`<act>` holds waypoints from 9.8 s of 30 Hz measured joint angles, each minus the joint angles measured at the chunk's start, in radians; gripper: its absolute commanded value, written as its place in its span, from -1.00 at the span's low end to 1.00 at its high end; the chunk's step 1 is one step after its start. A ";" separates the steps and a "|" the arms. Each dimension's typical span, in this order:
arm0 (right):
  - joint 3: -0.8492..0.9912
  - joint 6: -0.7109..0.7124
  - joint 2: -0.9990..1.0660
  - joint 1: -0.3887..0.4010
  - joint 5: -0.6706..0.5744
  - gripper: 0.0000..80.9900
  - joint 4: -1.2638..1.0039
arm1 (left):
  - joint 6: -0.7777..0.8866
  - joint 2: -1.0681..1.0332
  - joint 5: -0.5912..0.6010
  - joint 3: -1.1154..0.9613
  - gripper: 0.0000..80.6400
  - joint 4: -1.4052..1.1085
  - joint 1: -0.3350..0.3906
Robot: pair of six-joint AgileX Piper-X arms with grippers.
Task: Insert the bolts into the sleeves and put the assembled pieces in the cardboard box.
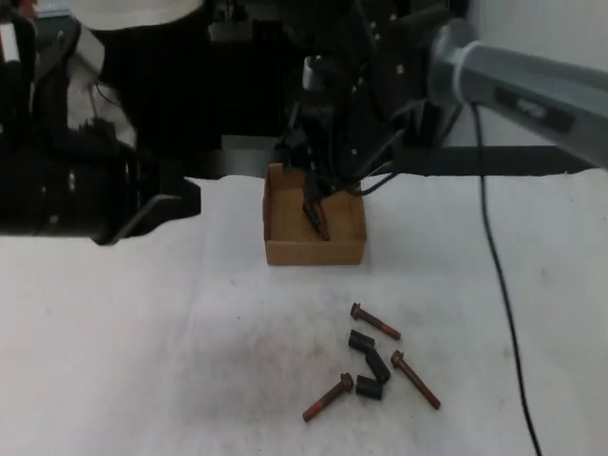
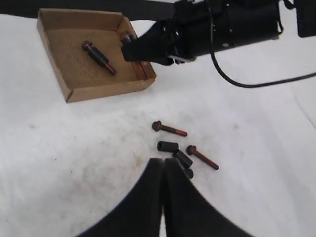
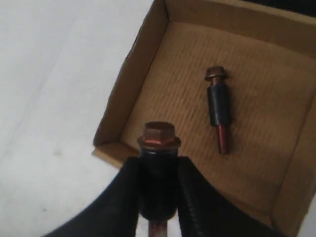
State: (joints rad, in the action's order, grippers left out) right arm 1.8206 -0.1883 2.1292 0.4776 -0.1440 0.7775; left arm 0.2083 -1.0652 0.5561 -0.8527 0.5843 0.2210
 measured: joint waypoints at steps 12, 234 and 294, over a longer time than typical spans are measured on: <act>0.150 0.000 0.149 -0.052 0.062 -1.00 -0.003 | -0.005 0.019 0.000 0.000 -0.99 0.067 0.000; -0.716 1.078 -0.317 0.150 0.093 -0.26 -0.003 | -0.267 0.237 -0.367 0.086 -0.99 0.069 0.137; -0.729 0.094 -0.816 0.133 -0.536 -0.99 -0.666 | 0.397 0.053 0.193 0.089 -0.99 -1.135 0.135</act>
State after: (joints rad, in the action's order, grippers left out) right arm 1.0915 -0.0942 1.3131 0.6107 -0.6804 0.1112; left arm 0.6058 -1.0121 0.7494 -0.7639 -0.5504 0.3563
